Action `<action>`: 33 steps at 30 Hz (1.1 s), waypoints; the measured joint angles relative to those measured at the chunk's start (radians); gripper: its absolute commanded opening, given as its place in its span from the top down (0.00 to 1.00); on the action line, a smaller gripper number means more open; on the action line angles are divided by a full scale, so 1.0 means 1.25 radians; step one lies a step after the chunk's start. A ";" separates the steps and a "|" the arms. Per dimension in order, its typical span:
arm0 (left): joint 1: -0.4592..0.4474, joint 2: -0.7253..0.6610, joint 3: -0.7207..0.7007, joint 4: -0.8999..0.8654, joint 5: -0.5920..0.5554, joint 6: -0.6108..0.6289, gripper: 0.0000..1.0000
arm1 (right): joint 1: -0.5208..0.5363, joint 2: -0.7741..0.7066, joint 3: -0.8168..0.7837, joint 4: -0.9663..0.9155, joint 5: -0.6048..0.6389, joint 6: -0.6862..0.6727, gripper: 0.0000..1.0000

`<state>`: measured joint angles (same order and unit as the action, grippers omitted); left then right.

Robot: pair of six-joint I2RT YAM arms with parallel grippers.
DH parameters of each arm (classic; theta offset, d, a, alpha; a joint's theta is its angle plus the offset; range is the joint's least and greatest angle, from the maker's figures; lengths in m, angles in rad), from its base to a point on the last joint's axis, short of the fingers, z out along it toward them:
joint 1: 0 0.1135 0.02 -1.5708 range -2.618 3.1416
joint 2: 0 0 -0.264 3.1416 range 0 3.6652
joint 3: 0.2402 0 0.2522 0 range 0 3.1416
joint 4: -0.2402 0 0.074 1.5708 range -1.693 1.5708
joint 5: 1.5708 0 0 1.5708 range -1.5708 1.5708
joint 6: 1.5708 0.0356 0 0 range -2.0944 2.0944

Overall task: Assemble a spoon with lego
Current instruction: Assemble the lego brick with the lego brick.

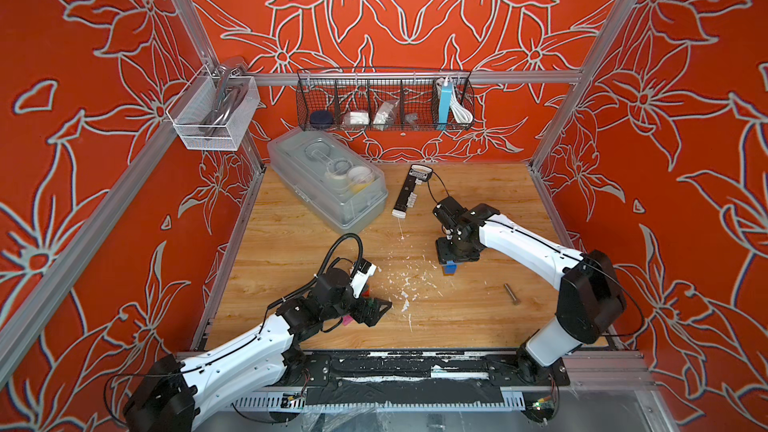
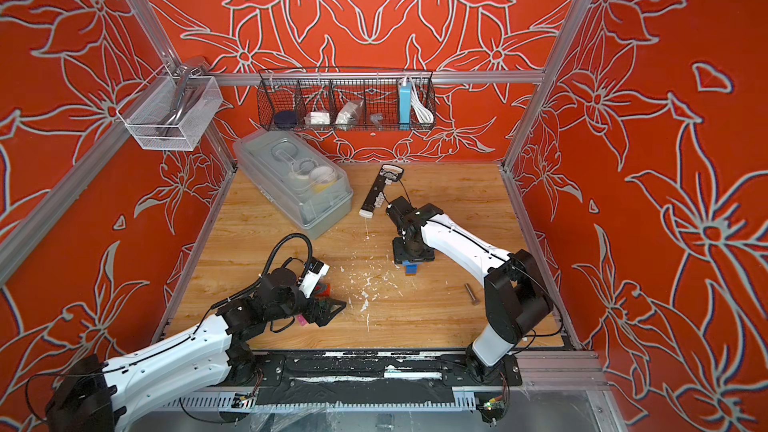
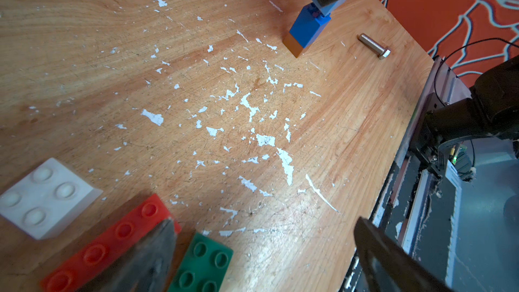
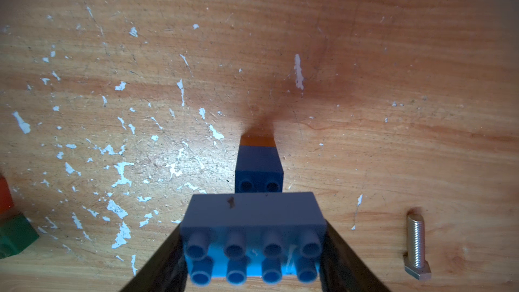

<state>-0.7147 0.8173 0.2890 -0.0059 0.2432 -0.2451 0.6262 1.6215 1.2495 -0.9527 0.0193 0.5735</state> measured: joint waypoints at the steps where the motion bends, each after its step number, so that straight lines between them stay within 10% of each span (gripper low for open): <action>1: 0.000 0.000 0.000 0.000 -0.001 0.000 0.02 | 0.000 0.002 0.000 0.002 -0.002 0.000 0.51; 33: 0.000 0.006 0.005 -0.003 -0.017 0.000 0.02 | -0.010 0.015 -0.049 0.055 -0.009 -0.003 0.53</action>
<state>-0.7147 0.8249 0.2955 -0.0101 0.2222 -0.2455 0.6132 1.6398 1.1885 -0.8837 0.0074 0.5701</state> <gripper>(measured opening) 0.984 0.672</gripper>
